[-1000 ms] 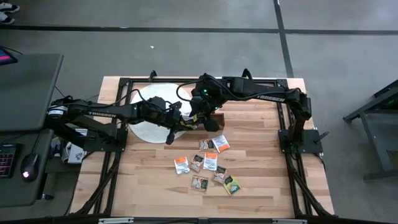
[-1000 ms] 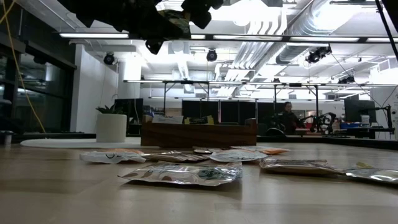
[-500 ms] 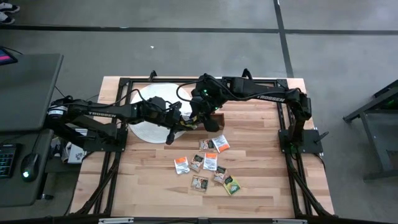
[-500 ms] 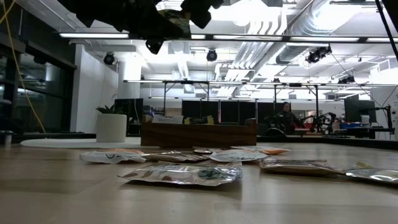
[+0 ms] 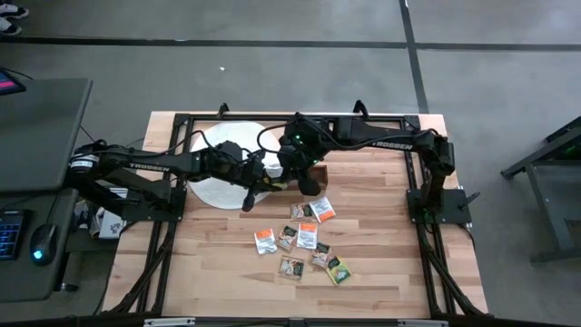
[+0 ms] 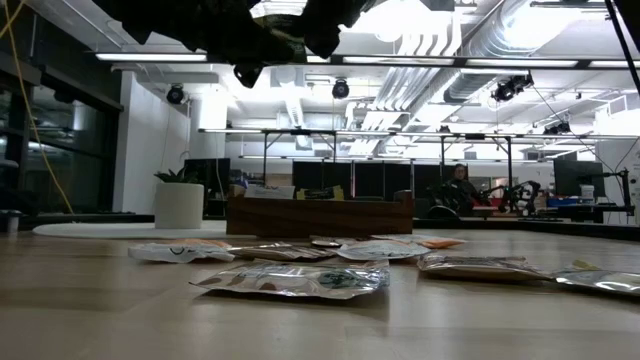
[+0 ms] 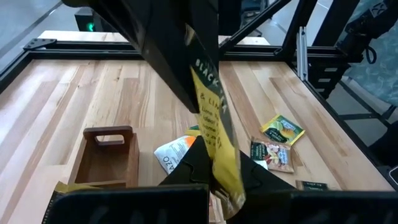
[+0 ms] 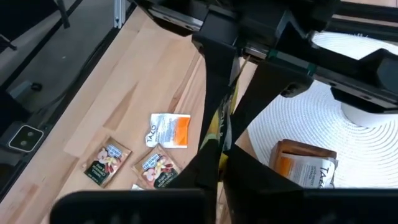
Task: Pick & Place Tea
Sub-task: Put the yellow tea bag into the middle section of the wooden organizer
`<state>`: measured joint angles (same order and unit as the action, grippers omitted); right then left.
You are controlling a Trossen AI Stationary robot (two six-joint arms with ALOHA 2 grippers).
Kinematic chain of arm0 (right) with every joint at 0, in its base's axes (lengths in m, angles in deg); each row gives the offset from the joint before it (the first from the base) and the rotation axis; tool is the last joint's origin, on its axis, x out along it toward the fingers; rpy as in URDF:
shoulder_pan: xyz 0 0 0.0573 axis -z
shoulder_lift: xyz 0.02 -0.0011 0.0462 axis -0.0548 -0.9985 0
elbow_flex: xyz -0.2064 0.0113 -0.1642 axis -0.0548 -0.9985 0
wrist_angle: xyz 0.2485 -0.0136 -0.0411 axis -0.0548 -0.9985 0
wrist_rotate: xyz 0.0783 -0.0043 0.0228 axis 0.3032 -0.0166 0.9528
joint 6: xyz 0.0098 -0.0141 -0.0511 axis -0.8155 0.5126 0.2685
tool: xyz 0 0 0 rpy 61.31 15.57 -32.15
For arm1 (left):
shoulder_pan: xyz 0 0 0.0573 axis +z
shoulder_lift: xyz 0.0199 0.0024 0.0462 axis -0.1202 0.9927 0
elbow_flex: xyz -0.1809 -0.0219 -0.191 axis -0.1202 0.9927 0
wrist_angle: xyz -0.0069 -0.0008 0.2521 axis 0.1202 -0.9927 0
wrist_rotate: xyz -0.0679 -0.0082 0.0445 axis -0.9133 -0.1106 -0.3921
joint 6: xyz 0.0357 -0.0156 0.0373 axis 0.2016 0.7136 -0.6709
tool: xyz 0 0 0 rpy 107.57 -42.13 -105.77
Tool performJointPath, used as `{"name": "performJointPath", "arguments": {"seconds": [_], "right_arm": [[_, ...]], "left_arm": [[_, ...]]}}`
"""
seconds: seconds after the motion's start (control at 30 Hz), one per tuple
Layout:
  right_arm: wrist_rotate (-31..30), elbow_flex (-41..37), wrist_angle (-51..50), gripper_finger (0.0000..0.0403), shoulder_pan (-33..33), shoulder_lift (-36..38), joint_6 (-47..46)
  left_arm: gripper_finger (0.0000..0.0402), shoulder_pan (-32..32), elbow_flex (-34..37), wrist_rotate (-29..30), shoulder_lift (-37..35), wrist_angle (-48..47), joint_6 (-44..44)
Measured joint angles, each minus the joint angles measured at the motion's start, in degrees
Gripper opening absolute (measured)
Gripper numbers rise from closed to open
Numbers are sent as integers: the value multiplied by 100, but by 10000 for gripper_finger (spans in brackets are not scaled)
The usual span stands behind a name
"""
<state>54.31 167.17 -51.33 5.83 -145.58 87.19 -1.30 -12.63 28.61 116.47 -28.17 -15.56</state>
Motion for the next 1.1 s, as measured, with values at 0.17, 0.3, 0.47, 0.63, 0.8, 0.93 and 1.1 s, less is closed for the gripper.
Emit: {"name": "performJointPath", "arguments": {"seconds": [0.17, 0.3, 0.47, 0.63, 0.8, 0.93, 1.1], "right_arm": [[6, 42, 11, 7, -2, 0, -22], [-209, 42, -1, 3, -6, 33, 58], [-421, 42, -69, 1, -17, 138, 103], [-798, 61, -182, 1, -8, 238, 115], [-1239, 66, -370, 1, 28, 273, 99], [-1609, 38, -827, 0, 125, 275, -24], [-1700, -348, -868, 0, 285, 334, -82]], "left_arm": [[0, 0, 0, 0, -2, -1, 0], [3, 3, -4, -4, -7, -72, 28], [35, 4, -17, 45, -13, -120, 96], [106, 0, 2, 139, -2, -212, 15], [196, 0, 4, 187, -2, -167, 16], [239, 0, 4, 423, -9, -193, 104], [247, 0, 4, 771, -28, -259, 143]]}}
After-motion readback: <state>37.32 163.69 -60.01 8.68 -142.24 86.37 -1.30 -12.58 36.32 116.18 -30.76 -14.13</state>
